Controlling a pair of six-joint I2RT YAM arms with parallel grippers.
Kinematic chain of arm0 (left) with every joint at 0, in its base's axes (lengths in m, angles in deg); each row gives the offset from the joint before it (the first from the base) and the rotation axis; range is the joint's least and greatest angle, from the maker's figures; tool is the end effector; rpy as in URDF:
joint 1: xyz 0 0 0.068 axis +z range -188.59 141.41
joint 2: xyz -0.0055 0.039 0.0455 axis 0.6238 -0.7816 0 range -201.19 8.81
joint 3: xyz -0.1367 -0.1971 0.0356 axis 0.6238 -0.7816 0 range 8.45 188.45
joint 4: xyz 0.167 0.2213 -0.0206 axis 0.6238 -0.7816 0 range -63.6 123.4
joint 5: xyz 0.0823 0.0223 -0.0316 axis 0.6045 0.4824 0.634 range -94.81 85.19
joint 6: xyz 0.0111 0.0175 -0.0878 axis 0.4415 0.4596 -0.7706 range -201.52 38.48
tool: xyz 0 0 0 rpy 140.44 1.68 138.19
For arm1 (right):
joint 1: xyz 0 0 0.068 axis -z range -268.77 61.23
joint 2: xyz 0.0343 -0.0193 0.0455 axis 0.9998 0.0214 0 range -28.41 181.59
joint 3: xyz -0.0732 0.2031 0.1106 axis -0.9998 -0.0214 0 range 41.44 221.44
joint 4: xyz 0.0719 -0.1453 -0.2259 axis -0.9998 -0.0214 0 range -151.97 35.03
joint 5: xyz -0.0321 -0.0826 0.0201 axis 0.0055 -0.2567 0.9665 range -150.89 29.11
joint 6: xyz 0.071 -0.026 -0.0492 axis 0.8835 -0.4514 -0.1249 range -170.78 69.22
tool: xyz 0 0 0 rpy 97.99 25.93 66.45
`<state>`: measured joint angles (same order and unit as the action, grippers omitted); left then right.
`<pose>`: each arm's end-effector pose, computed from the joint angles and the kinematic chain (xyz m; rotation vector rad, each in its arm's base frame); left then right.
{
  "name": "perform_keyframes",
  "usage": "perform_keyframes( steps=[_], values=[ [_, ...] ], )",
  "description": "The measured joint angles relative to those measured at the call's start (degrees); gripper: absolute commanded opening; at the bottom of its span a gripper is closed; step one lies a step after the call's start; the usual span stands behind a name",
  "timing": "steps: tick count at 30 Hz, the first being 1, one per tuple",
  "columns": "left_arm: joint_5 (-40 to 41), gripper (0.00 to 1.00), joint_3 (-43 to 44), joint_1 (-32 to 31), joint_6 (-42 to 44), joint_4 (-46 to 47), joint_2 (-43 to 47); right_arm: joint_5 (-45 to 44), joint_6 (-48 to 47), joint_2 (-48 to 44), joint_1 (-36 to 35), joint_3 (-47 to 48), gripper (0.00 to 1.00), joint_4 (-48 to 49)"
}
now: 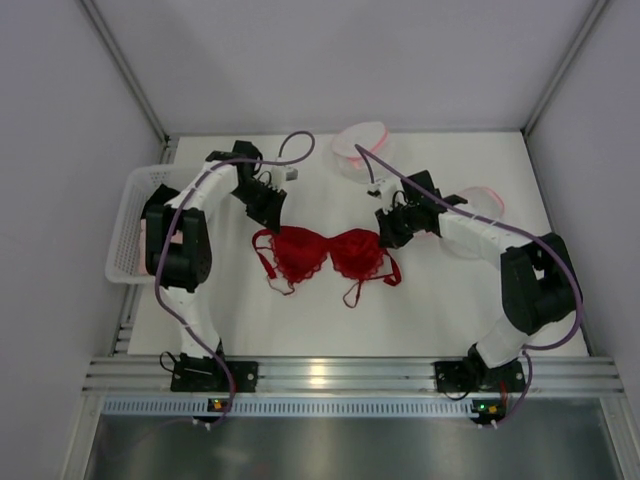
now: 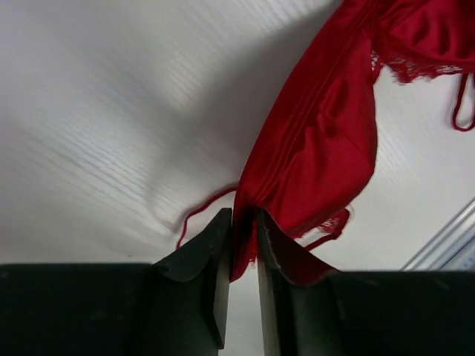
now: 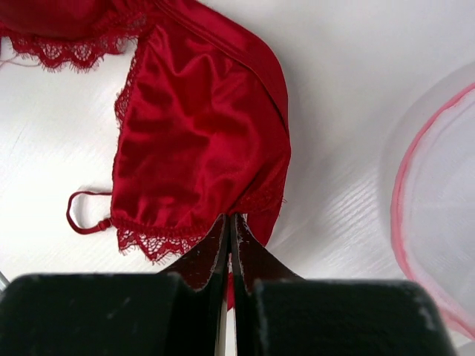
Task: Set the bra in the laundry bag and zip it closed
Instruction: Adjust the bra at the center of the board.
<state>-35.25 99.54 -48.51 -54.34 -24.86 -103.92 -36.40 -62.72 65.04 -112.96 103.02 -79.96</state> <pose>0.3882 -0.1093 0.1456 0.9558 2.6364 -0.7170 0.3231 0.1817 0.1346 -0.9446 2.3669 0.6293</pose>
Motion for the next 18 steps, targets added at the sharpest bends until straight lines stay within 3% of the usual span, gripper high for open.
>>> perform_keyframes(
  steps=[4,8,13,18],
  values=[
    [2.6,0.36,-0.5,-0.1,-0.7,2.9,0.3,0.0,0.8,0.1,0.0,0.5,0.0,1.2],
    [0.6,0.41,-5.5,0.2,-2.1,6.6,6.4,0.0,1.2,0.5,0.0,0.5,0.0,1.9],
    [-9.8,0.26,-9.9,0.5,-8.5,10.8,17.1,0.0,1.4,1.0,0.0,1.2,0.0,2.0],
    [-17.8,0.09,-14.8,-1.8,-17.9,18.4,16.8,0.0,1.4,1.0,0.0,2.8,0.0,1.4]
  ],
)
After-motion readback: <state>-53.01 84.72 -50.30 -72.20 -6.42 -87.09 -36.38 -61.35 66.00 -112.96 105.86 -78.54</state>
